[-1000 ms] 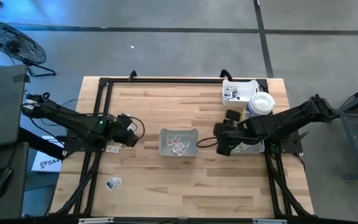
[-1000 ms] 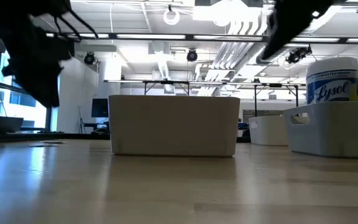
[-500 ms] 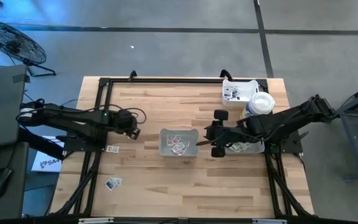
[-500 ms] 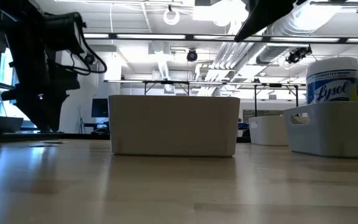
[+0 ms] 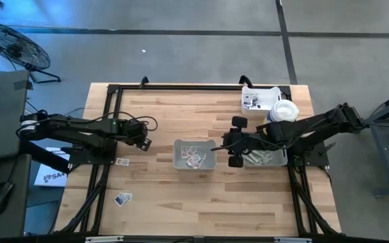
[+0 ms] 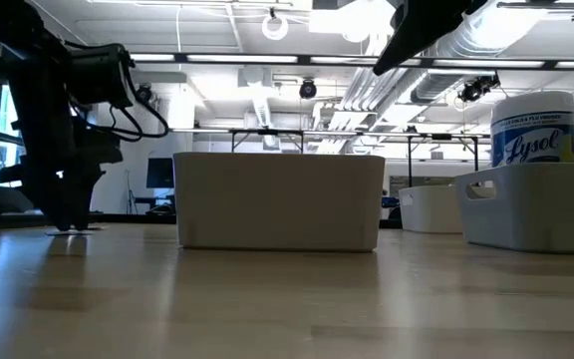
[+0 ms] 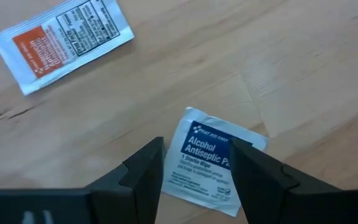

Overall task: Pick & Place First Aid Supplies
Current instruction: Put the blue pad into the white bin

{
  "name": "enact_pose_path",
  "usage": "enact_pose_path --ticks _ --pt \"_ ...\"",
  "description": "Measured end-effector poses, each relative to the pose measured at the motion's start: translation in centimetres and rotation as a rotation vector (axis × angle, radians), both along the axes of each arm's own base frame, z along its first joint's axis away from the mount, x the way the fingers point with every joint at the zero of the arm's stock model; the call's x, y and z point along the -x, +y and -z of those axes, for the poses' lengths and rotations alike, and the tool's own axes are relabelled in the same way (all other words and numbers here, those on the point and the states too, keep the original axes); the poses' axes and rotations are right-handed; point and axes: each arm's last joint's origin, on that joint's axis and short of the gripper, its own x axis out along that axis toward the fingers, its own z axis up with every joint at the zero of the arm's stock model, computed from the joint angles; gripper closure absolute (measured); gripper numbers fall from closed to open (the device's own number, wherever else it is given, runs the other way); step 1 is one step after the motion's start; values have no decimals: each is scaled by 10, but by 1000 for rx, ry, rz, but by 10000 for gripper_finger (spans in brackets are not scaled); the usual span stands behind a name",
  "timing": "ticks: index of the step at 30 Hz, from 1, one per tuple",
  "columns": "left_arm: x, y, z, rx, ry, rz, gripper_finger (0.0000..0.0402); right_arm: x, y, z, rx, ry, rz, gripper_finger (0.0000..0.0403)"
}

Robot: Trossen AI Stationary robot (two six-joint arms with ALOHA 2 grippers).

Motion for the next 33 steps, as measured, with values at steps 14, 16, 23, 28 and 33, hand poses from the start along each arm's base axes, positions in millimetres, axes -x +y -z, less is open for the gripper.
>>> enact_pose_path --ticks 14,16,23,28,33 --pt "-14 2 -5 -43 -132 144 227 -2 -1 -1 -15 -14 -2 261" --pt "-13 2 -5 -57 -115 135 227 -1 -1 -1 -17 -13 -3 261" --pt "-15 0 -5 -101 -102 188 227 -2 -1 -1 -24 -20 3 260" --pt "-20 -9 -1 -123 -77 322 227 -2 -1 -1 -25 -21 4 261" --pt "-23 -15 7 -161 -1 390 228 -2 -1 -1 -26 -27 3 261"
